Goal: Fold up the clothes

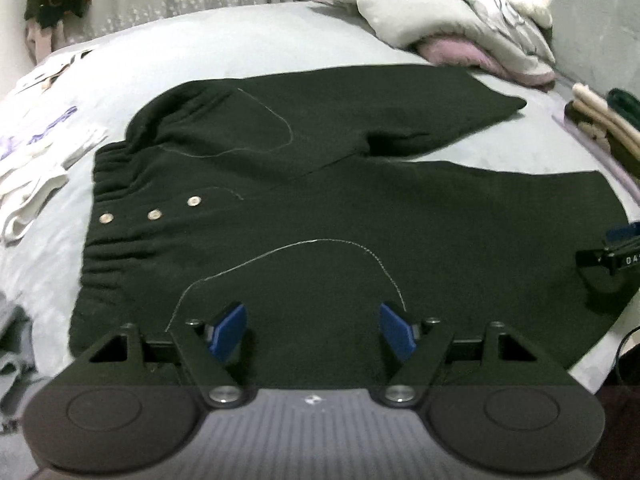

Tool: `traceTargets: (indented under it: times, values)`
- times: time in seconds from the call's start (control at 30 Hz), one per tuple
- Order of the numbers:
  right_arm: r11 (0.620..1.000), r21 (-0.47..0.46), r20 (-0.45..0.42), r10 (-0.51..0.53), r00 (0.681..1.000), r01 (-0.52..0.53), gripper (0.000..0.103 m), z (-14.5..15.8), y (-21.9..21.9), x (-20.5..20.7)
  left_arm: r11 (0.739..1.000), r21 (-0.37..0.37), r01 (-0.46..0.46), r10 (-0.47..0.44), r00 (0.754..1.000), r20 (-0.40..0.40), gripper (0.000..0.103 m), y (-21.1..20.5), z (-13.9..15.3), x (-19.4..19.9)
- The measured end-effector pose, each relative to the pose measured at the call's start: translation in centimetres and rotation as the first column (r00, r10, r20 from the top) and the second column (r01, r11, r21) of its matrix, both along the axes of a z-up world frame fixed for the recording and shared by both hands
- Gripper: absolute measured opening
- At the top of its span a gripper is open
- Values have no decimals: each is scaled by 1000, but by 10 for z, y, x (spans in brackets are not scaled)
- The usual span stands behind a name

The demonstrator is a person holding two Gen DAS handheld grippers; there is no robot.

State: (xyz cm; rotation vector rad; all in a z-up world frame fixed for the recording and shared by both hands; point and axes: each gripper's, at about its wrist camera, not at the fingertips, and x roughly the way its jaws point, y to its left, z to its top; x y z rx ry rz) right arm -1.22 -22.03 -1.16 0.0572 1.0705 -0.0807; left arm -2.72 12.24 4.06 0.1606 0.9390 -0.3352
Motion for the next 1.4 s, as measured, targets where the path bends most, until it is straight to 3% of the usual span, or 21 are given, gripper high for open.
traceTargets:
  times: [0.1,0.27,0.47,0.53,0.63,0.67,0.7,0.73,0.77,0.83,0.9,1.0,1.1,1.27,1.4]
  values:
    - [999,18,33,45,998,-45,103,5,16,16,999,-12,-32,31,999,-17,75,-1,-2,11]
    - [992,10,58,122,991,-123,103,2,43,40,992,-118,-47,43,998,-35,75,-10,-3,28]
    - [985,28,27,169,985,-170,103,-3,35,41,977,-163,135,-133,991,27,75,-59,-5,17]
    - [987,47,68,147,987,-151,103,4,8,37,939,-198,282,-275,959,65,75,-86,-7,3]
    - [991,26,137,128,982,-132,99,12,-23,37,866,-271,421,-414,906,84,75,-112,-12,-13]
    - [990,24,151,136,979,-141,91,13,-27,37,838,-303,453,-450,889,86,74,-119,-15,-17]
    - [987,29,154,153,976,-160,76,13,-31,38,799,-346,492,-496,864,83,71,-127,-20,-22]
    - [981,44,157,178,971,-187,68,13,-31,38,756,-389,527,-545,835,72,69,-136,-25,-26]
    - [976,56,162,197,967,-208,58,13,-30,38,737,-404,542,-567,821,66,67,-140,-28,-28]
    - [950,84,186,282,941,-301,50,9,-22,35,695,-423,581,-621,782,54,59,-149,-37,-34]
    - [915,92,206,369,906,-393,31,5,-9,28,674,-422,607,-656,754,35,51,-154,-46,-37]
    - [887,58,227,436,871,-458,31,-4,4,29,648,-429,630,-691,723,18,48,-158,-59,-40]
    - [896,85,251,404,880,-435,30,-9,2,43,623,-422,658,-716,697,31,48,-160,-69,-49]
    - [929,68,290,330,898,-364,28,-17,0,77,620,-384,684,-724,688,58,48,-165,-72,-57]
    - [951,62,328,267,906,-303,34,-22,-1,99,609,-368,703,-732,676,80,62,-168,-69,-64]
